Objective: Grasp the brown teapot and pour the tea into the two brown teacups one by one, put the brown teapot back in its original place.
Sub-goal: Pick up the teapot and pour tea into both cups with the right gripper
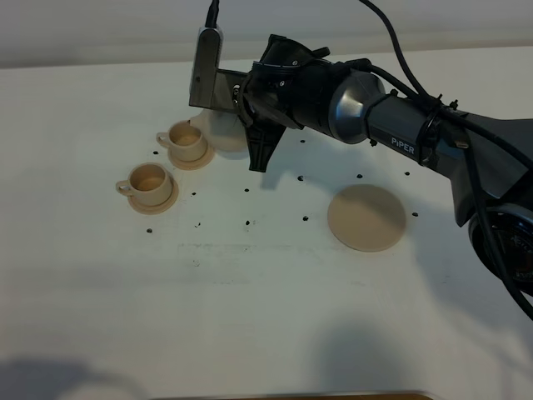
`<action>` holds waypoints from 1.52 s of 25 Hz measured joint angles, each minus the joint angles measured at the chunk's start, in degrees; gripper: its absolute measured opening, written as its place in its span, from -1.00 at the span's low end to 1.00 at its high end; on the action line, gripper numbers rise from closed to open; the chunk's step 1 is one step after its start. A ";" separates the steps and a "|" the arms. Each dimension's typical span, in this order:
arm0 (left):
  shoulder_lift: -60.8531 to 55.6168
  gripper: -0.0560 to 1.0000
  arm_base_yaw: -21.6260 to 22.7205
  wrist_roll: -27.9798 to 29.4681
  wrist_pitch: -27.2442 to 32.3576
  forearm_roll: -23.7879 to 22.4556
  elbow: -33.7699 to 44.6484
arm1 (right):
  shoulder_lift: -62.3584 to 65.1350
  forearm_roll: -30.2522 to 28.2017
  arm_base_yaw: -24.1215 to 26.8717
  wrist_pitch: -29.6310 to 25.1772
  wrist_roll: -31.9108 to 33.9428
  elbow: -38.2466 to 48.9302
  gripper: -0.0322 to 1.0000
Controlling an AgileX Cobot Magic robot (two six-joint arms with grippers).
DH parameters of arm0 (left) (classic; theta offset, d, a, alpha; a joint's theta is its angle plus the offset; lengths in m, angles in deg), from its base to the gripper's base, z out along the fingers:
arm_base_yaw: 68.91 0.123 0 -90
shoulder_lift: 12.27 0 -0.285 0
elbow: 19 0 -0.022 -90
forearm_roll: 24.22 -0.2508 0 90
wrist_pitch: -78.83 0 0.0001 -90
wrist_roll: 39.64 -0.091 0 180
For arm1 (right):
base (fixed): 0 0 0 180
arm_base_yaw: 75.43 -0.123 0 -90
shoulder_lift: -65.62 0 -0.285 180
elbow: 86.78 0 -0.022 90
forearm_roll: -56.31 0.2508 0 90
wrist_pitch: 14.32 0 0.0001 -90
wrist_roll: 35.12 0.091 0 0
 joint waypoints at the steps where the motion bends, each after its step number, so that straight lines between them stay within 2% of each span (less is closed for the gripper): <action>1: 0.00 0.10 0.00 0.00 0.00 0.00 0.00 | 0.00 -0.54 0.00 0.00 0.15 0.00 -0.77; 22: 0.00 0.10 0.00 0.00 0.00 0.00 0.00 | -1.54 -5.47 -1.44 1.49 1.19 0.00 -0.77; 38: 0.00 0.10 0.00 0.00 0.00 0.00 0.00 | -1.89 -11.74 -2.57 0.65 1.26 0.00 -0.77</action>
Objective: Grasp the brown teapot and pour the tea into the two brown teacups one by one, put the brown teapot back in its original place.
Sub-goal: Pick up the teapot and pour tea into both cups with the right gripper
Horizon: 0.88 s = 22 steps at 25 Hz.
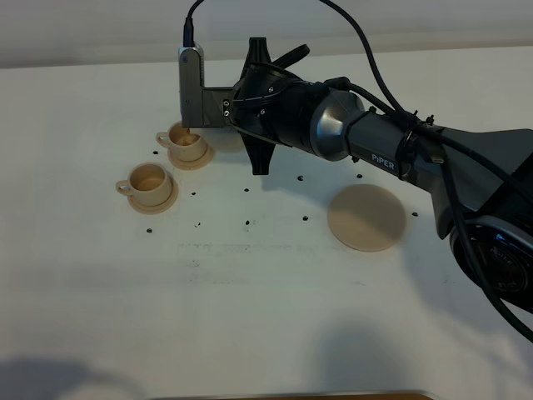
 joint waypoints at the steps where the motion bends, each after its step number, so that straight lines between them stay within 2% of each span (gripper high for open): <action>1: 0.00 0.10 0.00 0.00 0.00 0.00 0.00 | 0.00 -0.27 -0.11 -0.24 0.00 0.00 -0.77; 22: 0.00 0.10 0.00 0.00 0.00 0.00 0.00 | 0.00 -5.70 -0.79 -0.75 0.37 0.00 -0.77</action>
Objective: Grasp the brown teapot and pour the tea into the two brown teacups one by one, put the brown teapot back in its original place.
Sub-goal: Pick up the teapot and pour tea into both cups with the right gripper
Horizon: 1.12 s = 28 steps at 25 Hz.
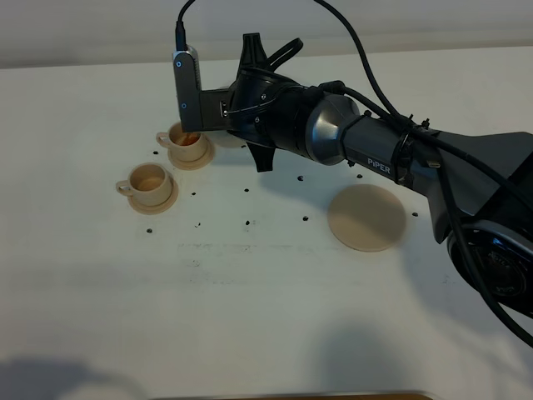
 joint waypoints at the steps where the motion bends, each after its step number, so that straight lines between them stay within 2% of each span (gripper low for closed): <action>1: 0.00 0.10 0.00 0.00 0.00 0.00 0.00 | 0.00 -0.15 0.00 0.00 0.00 0.00 -0.77; 28: 0.00 0.10 0.00 0.00 0.00 0.00 0.00 | -1.09 -4.15 -1.14 -0.06 0.00 0.00 -0.77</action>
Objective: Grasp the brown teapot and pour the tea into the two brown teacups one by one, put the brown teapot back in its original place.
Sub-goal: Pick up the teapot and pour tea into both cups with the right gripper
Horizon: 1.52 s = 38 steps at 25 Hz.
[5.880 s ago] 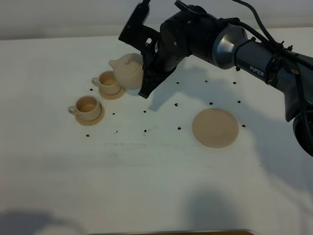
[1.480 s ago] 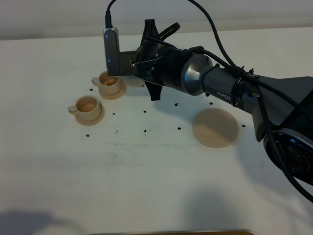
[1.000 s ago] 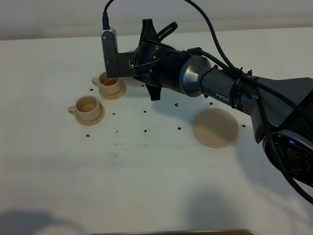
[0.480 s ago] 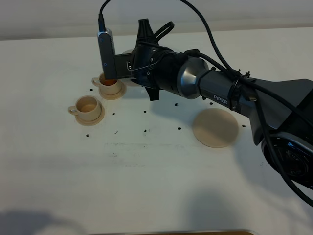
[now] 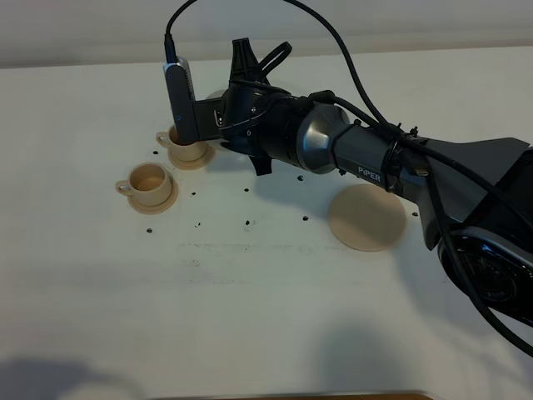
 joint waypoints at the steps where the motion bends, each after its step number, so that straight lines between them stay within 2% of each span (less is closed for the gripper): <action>1: 0.00 0.10 0.00 0.00 0.00 0.00 0.00 | 0.00 -0.51 0.00 0.00 0.00 0.00 -0.77; 38: 0.00 0.10 0.00 0.00 0.00 0.00 0.00 | 0.00 -6.68 -0.73 -0.25 0.02 0.00 -0.77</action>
